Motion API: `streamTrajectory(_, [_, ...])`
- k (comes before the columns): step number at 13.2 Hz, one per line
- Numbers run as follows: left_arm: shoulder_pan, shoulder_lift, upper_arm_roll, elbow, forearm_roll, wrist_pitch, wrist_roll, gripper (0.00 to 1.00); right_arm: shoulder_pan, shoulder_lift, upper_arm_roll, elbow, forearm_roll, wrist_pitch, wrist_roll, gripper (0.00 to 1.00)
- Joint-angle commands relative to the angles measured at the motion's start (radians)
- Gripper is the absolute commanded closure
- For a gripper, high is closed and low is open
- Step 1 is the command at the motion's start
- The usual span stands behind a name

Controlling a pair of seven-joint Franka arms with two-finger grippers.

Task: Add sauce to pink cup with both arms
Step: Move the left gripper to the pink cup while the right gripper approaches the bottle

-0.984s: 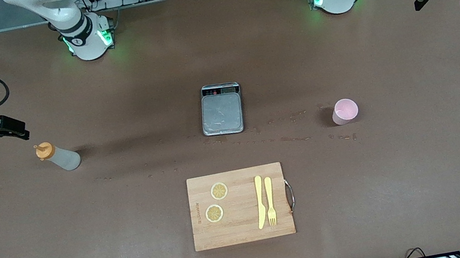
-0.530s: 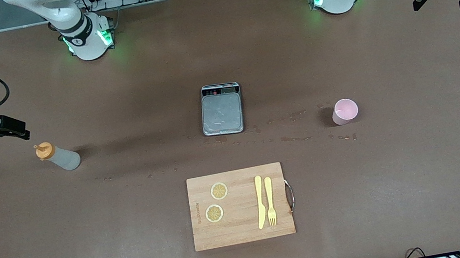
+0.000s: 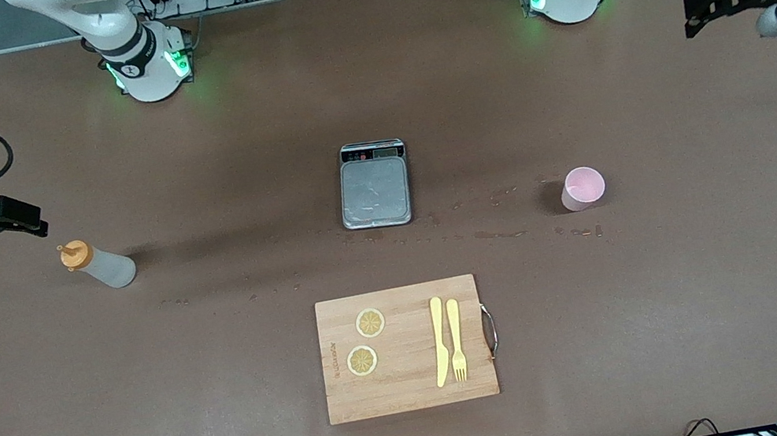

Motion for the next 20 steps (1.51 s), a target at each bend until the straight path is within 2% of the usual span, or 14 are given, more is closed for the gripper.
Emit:
streamTrajectory(1, [0.000, -0.009, -0.020, -0.119, -0.010, 0.115, -0.012, 0.00, -0.035, -0.012, 0.005, -0.008, 0.001, -0.014, 0.002, 0.00])
streamTrajectory(6, [0.000, -0.009, -0.029, -0.363, -0.011, 0.405, -0.012, 0.00, -0.121, 0.007, 0.005, -0.015, 0.015, -0.039, 0.011, 0.00])
streamTrajectory(10, [0.000, 0.036, -0.037, -0.470, -0.011, 0.551, -0.011, 0.00, -0.213, 0.021, 0.005, -0.026, 0.035, -0.073, 0.013, 0.00])
streamTrajectory(15, [-0.005, 0.173, -0.040, -0.494, -0.001, 0.660, 0.051, 0.00, -0.278, 0.058, 0.005, -0.024, 0.055, -0.105, 0.170, 0.00])
streamTrajectory(19, [-0.029, 0.302, -0.052, -0.484, 0.048, 0.758, 0.058, 0.00, -0.380, 0.096, 0.005, -0.020, 0.139, -0.151, 0.279, 0.00])
streamTrajectory(20, [-0.029, 0.323, -0.054, -0.484, 0.062, 0.775, 0.058, 0.00, -0.397, 0.112, 0.005, -0.017, 0.141, -0.157, 0.357, 0.00])
